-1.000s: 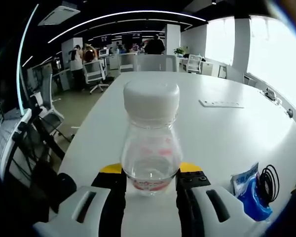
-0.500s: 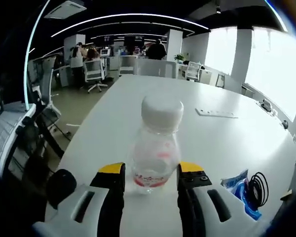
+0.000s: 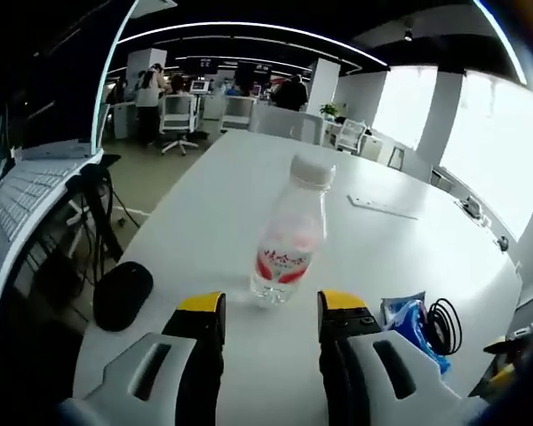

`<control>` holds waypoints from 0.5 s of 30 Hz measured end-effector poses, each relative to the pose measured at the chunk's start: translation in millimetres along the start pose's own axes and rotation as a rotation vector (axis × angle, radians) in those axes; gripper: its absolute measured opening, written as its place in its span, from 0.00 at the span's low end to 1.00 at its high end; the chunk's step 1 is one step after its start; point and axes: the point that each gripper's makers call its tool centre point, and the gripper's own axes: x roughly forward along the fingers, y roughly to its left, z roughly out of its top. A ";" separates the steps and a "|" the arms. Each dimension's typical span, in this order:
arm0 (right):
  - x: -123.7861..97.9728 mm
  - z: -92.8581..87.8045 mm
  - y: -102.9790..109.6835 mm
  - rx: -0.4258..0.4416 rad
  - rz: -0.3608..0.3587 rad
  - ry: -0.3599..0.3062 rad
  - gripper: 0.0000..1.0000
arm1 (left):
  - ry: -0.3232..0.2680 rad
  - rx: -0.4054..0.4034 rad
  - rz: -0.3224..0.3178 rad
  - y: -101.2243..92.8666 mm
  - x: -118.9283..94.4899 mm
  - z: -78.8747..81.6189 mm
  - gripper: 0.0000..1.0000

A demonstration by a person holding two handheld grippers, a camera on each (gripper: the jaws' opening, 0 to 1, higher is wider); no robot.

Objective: Arrange the tabletop items into an orderly group along one side of the table until the central work area is clear of visible clutter.

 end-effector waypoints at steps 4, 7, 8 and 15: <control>0.7 0.3 1.8 -0.004 0.006 -0.004 0.55 | -0.001 0.001 -0.024 0.1 2.1 3.4 0.40; 0.0 -0.2 3.0 -0.003 0.006 -0.010 0.55 | -0.001 0.005 -0.050 -3.3 4.7 7.2 0.41; -0.4 -0.6 3.2 -0.002 0.006 -0.011 0.55 | -0.001 0.004 -0.055 -4.2 5.8 8.7 0.41; -6.6 -5.5 0.1 0.012 -0.005 -0.017 0.55 | -0.020 0.022 -0.094 -10.4 22.3 28.9 0.43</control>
